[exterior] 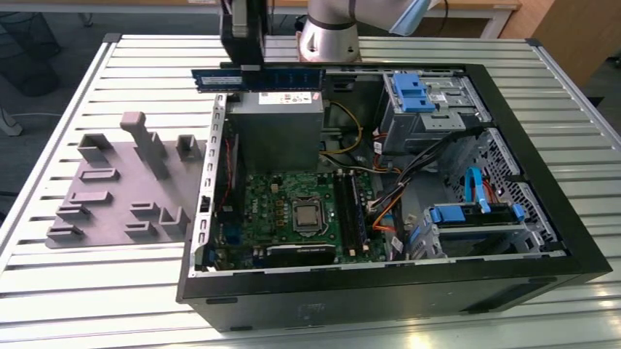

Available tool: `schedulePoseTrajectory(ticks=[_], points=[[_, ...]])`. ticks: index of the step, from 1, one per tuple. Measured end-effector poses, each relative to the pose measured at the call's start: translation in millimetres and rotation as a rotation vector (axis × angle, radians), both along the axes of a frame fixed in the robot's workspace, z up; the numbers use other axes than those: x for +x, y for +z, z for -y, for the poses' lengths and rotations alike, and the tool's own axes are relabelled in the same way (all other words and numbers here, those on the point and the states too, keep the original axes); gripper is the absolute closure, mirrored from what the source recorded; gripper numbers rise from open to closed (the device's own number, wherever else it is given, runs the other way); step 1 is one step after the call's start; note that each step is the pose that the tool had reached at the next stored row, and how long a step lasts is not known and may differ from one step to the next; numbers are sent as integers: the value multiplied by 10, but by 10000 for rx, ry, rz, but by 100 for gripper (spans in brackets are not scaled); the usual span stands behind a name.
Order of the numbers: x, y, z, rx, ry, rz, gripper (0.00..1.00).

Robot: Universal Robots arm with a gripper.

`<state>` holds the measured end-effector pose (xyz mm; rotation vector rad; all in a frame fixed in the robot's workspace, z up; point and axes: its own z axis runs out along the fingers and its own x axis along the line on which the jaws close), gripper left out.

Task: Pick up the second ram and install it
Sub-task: 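Pick up the second ram and move it above second insertion slot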

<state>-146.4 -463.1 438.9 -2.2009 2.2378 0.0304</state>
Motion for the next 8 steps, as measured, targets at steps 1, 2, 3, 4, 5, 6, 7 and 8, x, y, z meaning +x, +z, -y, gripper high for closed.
schedulePoseTrajectory(ticks=[1, 2, 3, 4, 5, 6, 7, 8], points=[[37, -3, 0, 1, -1, 5, 86], [74, -5, -1, 0, -1, 10, 86], [112, -8, 0, 0, -1, 16, 86], [149, -11, 0, 0, 0, 22, 86], [185, -14, 0, 1, -1, 29, 86], [221, -18, -1, 1, -2, 37, 86], [262, -22, 0, 0, -1, 48, 86], [302, -26, -1, 0, 0, 59, 86]])
